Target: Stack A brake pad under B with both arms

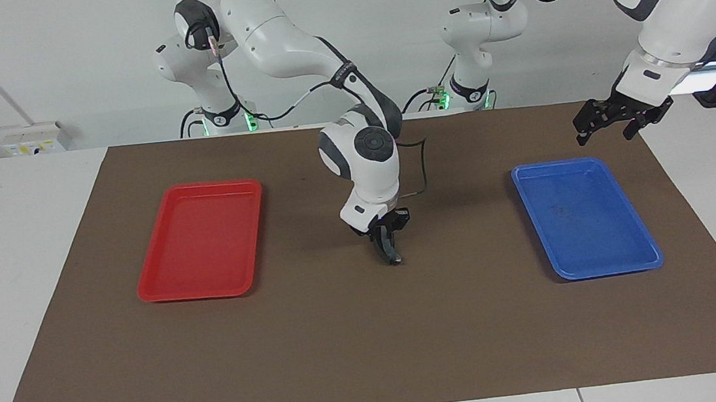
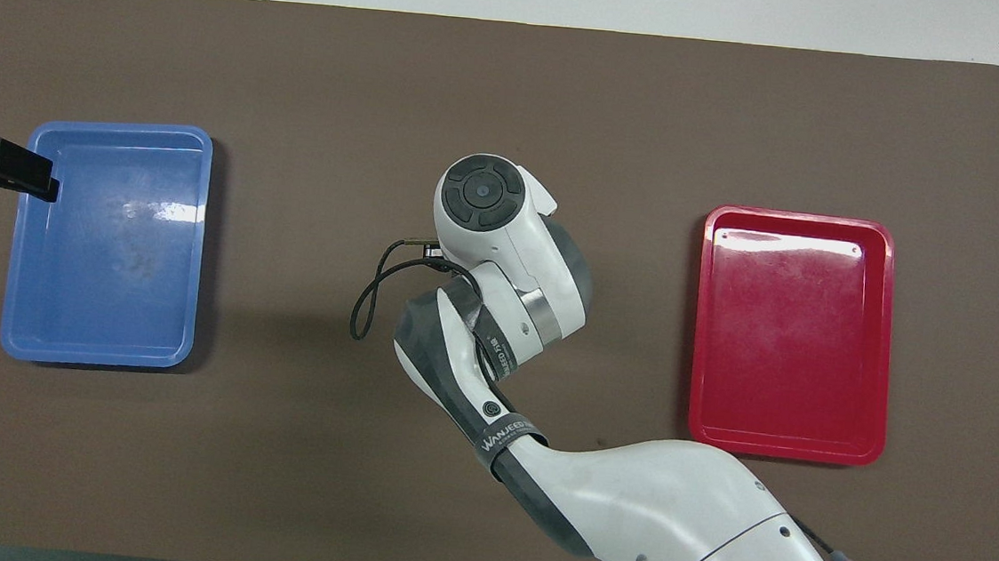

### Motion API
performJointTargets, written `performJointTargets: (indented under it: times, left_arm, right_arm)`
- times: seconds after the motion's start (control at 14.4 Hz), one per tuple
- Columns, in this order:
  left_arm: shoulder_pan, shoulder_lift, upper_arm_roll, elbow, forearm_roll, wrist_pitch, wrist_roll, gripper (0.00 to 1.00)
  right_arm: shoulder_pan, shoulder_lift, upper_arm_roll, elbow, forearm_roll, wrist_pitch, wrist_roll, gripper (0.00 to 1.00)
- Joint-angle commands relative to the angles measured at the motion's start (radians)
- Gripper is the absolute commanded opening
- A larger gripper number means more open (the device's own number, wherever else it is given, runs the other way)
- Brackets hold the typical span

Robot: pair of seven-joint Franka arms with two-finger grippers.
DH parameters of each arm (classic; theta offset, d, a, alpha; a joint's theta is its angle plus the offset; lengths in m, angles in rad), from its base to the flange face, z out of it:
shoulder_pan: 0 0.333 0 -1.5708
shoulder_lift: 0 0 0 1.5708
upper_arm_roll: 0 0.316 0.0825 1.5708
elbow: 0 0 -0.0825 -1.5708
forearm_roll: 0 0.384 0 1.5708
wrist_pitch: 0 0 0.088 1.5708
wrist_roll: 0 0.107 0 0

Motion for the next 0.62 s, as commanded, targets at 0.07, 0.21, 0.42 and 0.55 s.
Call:
performJointTargets:
  times: [0.07,0.21,0.42,0.55]
  left_arm:
    - [-0.002,-0.024,-0.002,-0.022,0.010,-0.013,0.004,1.00]
    - [0.007,-0.024,-0.001,-0.021,0.010,-0.010,0.004,1.00]
    - [0.030,-0.024,-0.001,-0.022,0.010,-0.012,0.006,1.00]
    - [0.033,-0.024,-0.001,-0.022,0.010,-0.012,0.006,1.00]
  right_arm:
    - [-0.008,-0.027,0.004,-0.024,0.026,-0.019,0.001,0.05]
    - [-0.016,-0.030,0.004,-0.019,0.025,-0.031,-0.002,0.05]
    - [-0.070,-0.052,0.018,0.000,0.028,-0.077,-0.015,0.05]
    - [-0.052,-0.049,0.026,-0.002,0.028,-0.067,-0.005,0.05]
